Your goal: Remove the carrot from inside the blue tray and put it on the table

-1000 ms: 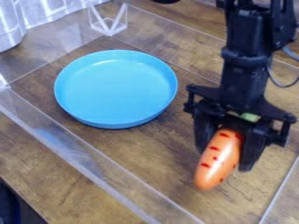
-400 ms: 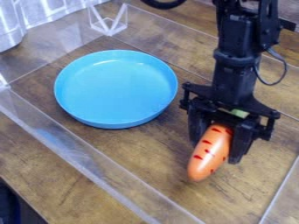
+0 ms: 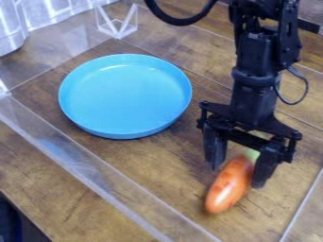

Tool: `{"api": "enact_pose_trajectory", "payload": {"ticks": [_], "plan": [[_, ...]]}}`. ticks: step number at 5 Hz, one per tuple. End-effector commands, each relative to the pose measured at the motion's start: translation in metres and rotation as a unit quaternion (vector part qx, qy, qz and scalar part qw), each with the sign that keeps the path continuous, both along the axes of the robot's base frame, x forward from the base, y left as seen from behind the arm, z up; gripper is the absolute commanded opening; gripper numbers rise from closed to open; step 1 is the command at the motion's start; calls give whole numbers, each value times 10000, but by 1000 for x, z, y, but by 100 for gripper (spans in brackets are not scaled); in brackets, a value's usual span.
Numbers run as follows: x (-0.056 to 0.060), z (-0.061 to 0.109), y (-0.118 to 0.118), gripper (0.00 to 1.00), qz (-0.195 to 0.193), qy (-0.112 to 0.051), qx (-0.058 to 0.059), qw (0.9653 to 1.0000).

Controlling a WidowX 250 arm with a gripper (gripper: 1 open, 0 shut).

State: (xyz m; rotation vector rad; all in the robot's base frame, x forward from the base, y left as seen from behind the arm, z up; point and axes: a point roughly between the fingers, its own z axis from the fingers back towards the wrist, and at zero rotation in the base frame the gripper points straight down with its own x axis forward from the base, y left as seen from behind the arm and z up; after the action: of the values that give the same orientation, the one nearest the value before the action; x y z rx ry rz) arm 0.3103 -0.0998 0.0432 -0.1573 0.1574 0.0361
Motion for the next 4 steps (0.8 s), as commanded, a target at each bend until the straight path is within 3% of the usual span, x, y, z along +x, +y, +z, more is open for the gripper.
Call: {"api": "enact_pose_trajectory", "payload": {"ticks": [1,4], "plan": [[7,12,7,100,44,-290,-115,9995],[14,9,13,100,51,-542,-243,9982]]}}
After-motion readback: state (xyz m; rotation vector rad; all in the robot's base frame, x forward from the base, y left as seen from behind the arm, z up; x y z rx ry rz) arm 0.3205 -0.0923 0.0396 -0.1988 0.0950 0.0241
